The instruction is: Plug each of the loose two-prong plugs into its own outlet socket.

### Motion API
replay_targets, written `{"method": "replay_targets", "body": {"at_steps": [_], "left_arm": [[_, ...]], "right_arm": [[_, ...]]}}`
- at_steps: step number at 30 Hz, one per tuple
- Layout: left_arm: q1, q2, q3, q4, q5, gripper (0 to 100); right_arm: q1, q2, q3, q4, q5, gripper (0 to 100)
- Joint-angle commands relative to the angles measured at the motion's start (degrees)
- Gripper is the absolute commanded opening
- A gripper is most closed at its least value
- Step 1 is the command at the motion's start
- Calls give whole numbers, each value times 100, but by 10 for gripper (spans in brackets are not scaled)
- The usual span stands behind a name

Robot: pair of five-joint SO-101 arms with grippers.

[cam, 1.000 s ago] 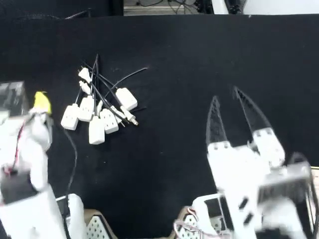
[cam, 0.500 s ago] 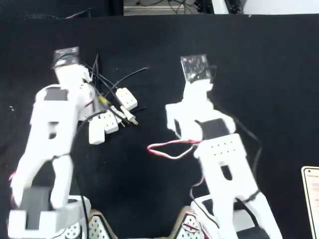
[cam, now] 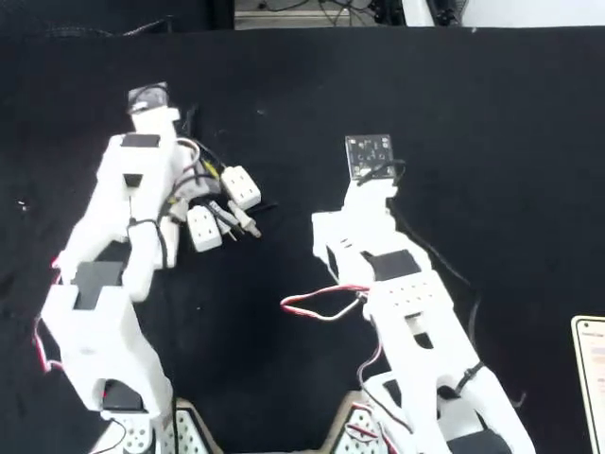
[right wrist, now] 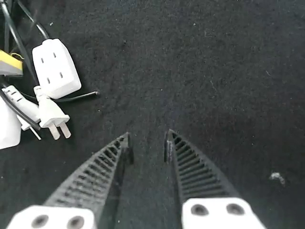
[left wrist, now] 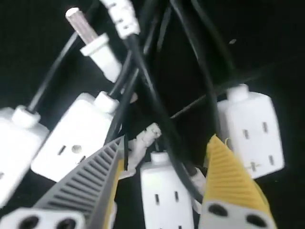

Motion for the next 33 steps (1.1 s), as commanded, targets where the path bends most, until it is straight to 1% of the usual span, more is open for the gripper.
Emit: {"method": "replay_targets", "body": {"at_steps": [1,4,6,10,13,18,21,25,29,33], "left_arm": [[-629,510,-840,730,-387,278],[-954,853,-1473,1310,-1099,277],[-1112,1099,-1771,1503,-1582,270],[-1464,1459,-2158,1565,-2567,198],[-1780,1512,-2290,1644,-3068,162],[-2360,1512,-2800,2163,-3262,72],[-2554,1512,-3275,2822,-3279,40],[-2536,1512,-3960,3965,-3684,63],[-2668,1398,-4233,3930,-3657,122],[-2738,1064,-4233,3930,-3640,201]], "right_arm": [[-97,-75,-22,-167,-79,124],[-97,-75,31,-176,-79,124],[-97,-75,40,-176,-79,124],[-97,-75,48,-176,-79,124],[-97,-75,48,-176,-79,124],[-97,-75,48,-176,-79,124],[-97,-75,48,-176,-79,124],[-97,-75,48,-176,-79,124],[-97,-75,48,-176,-79,124],[-97,-75,48,-176,-79,124]]}}
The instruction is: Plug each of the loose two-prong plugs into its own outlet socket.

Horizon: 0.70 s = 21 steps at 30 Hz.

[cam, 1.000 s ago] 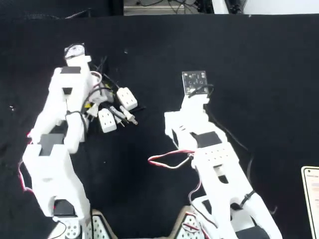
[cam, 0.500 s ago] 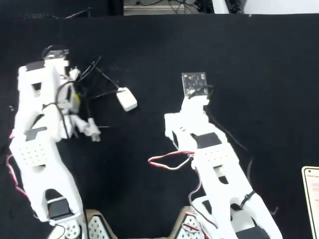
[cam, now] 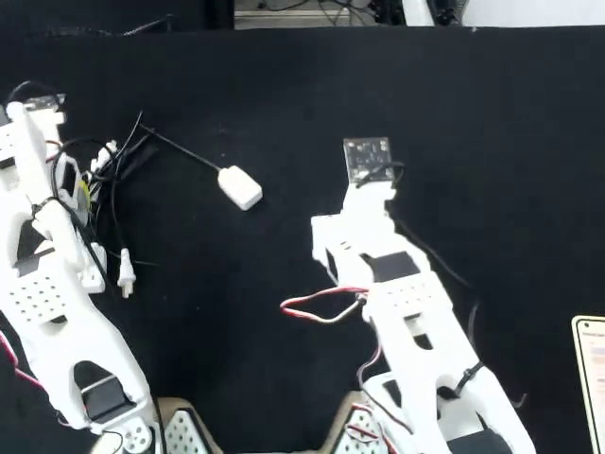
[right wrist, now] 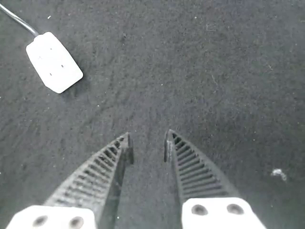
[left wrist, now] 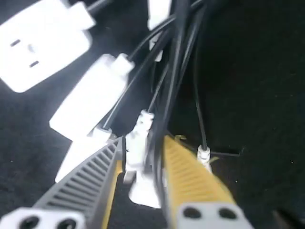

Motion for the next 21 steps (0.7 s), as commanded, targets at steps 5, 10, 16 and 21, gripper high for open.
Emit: {"method": "replay_targets", "body": {"at_steps": [5,10,16,21], "left_arm": [[-145,-1248,-338,62,-62,220],[479,-1310,-145,18,440,220],[2018,-1073,-84,-211,1644,222],[3090,-677,198,-1152,3156,226]], "right_arm": [[-79,-75,-48,-176,-70,124],[-79,-75,-48,-176,-70,124],[-79,-75,-40,-149,-70,124],[-53,-84,-40,-149,-70,124]]}}
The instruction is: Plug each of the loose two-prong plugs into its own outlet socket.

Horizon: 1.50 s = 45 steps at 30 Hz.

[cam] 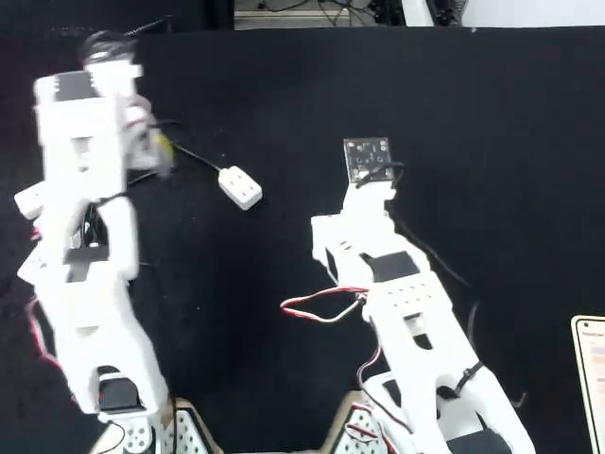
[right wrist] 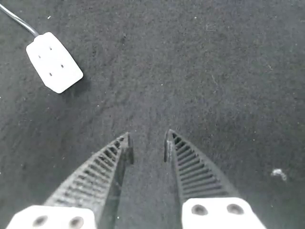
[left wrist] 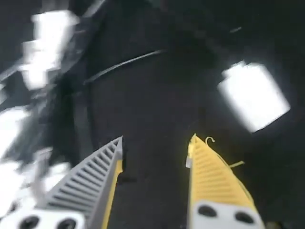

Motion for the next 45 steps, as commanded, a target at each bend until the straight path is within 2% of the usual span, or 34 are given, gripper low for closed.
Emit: {"method": "replay_targets", "body": {"at_steps": [1,6,14,18,22,27,30,34,36,38,45], "left_arm": [[787,229,92,-554,1081,232],[1226,703,48,-527,1644,308],[1385,853,-295,-598,1916,311],[1341,1073,-277,-1187,2347,311],[1367,1486,-303,-1618,2488,311],[1349,1688,-303,-1503,2444,306],[1341,1547,-303,-1099,1758,259],[1349,1371,-303,-677,563,20],[1332,1336,-303,-378,466,61],[1288,1292,-303,-44,369,46],[1077,1055,-119,738,-1275,30]], "right_arm": [[-44,-92,-40,-149,-70,124],[-35,-101,-57,-141,211,124],[44,-101,-66,-141,299,124],[299,-101,-75,-176,299,124],[334,-110,-75,-176,299,124],[316,-110,-75,-176,299,124],[316,-110,-75,-176,299,124],[334,-110,-75,-176,299,124],[334,-110,-75,-176,299,124],[334,-110,-75,-167,299,124],[343,-110,-75,-141,255,124]]}}
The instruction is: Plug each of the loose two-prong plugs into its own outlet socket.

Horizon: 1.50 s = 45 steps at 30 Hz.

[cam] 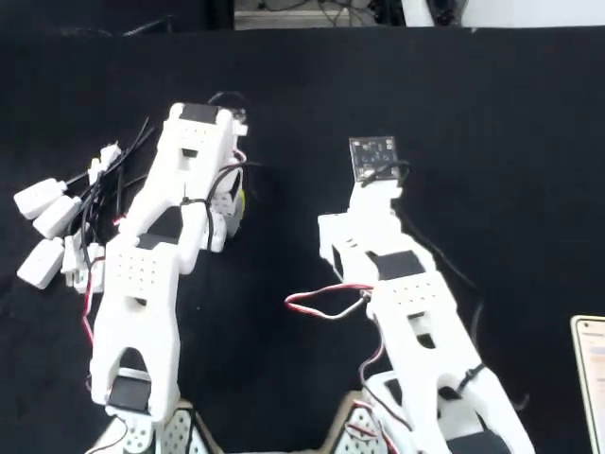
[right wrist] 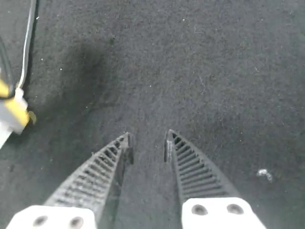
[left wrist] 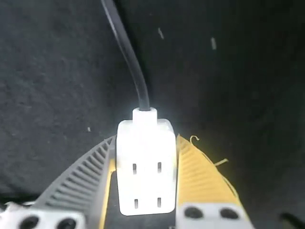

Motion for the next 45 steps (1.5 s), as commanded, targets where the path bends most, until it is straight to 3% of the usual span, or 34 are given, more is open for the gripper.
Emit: {"method": "replay_targets", "body": {"at_steps": [1,7,11,13,16,21,25,28,33,40,45], "left_arm": [[-233,-686,57,220,-844,30],[-145,-2435,1877,123,-1908,30],[-505,-3842,3407,-765,-1855,30],[-629,-4431,4277,-1178,-1495,30],[-664,-5196,5666,-1969,-369,30],[-40,-6224,7679,-3411,1134,35],[435,-6831,8286,-3727,1565,194],[400,-7182,8400,-3684,1705,314],[-356,-7763,8251,-3525,826,273],[-1367,-8105,8673,-3385,-1363,271],[-1508,-8105,9200,-3420,-1811,274]], "right_arm": [[123,-110,-75,-141,18,124],[123,-110,-75,-132,18,124],[123,-110,-66,-132,26,124],[123,-110,-66,-132,26,124],[123,-110,-57,-132,26,124],[123,-110,-48,-132,26,124],[123,-110,-40,-132,44,124],[123,-110,-40,-132,53,124],[123,-110,-40,-132,53,124],[123,-110,-40,-132,53,124],[123,-110,-40,-132,53,124]]}}
